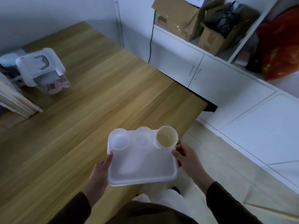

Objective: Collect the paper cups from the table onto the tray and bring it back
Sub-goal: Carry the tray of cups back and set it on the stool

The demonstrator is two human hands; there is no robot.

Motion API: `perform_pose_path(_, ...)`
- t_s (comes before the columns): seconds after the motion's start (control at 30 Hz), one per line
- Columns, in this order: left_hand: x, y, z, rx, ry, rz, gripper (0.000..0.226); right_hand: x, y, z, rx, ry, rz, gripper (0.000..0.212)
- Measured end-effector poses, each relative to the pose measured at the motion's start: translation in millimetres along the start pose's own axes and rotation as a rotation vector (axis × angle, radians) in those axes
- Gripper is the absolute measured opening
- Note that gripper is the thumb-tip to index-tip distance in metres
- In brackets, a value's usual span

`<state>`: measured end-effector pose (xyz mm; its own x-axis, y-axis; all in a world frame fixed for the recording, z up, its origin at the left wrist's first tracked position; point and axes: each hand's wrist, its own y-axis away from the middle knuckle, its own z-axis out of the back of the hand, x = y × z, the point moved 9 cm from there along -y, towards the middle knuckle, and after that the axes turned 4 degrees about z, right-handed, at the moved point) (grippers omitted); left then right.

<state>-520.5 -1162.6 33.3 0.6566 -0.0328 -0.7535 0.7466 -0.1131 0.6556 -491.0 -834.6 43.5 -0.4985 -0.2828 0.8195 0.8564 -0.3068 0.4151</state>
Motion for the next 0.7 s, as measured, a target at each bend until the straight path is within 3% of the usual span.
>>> perform_pose_path(0.23,-14,-6,-70,0.126,-0.216,-0.051,0.049,-48,35,60,-0.185,-0.108,-0.062,0.016)
perform_pose_path(0.53,-3,18,-190,0.260,-0.375,-0.124,0.033,-145,131,153,-0.458,-0.144,-0.159,0.026)
perform_pose_path(0.7,23,65,-267,0.370,-0.529,-0.254,0.053,-206,210,198,-0.566,-0.236,-0.214,0.020)
